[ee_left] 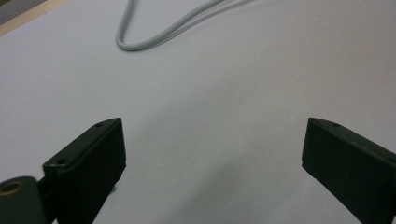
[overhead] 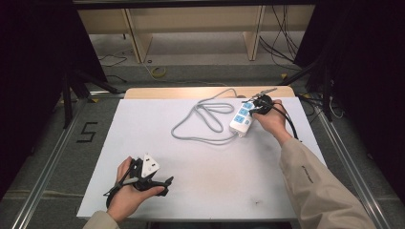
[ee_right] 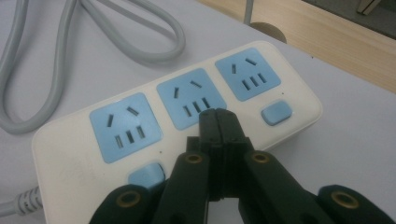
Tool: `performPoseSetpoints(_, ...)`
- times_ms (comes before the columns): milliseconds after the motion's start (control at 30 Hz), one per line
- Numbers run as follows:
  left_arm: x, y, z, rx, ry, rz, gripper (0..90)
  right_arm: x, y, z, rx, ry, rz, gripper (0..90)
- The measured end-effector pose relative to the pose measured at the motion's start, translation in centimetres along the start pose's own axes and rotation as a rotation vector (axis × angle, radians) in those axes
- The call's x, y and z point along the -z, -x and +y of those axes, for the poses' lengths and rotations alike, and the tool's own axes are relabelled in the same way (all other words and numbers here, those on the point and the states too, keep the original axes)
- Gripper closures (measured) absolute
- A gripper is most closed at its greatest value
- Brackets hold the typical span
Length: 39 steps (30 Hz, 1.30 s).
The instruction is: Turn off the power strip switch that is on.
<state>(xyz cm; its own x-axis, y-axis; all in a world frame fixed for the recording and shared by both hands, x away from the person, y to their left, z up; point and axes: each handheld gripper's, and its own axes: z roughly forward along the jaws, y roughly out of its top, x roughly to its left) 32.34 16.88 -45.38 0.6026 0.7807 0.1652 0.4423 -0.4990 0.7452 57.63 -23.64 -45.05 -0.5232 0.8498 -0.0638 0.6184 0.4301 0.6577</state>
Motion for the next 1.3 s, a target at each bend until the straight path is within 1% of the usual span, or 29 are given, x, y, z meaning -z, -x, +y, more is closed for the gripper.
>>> performPoseSetpoints(267, -0.05, 0.05, 0.03, -0.001, -0.002, -0.005, 5.9, -0.19, -0.02, 0.07, 0.0, -0.011, 0.002, 90.0)
performPoseSetpoints(700, -0.1, 0.12, 0.05, -0.001, -0.003, -0.006, 5.9, -0.24, 0.02, 0.19, -0.027, -0.021, 0.007, 90.0)
performPoseSetpoints(833, -0.12, 0.14, 0.06, -0.002, -0.002, -0.006, 5.9, -0.23, -0.03, 0.32, -0.018, -0.033, 0.007, 90.0)
performPoseSetpoints(1000, -0.1, 0.15, 0.05, -0.001, 0.0, -0.005, 5.9, -0.22, -0.07, 0.48, -0.018, -0.047, 0.004, 90.0)
performPoseSetpoints(1300, -0.09, 0.14, 0.04, -0.001, 0.0, -0.006, 5.9, -0.42, -0.07, 0.76, -0.025, -0.049, -0.008, 90.0)
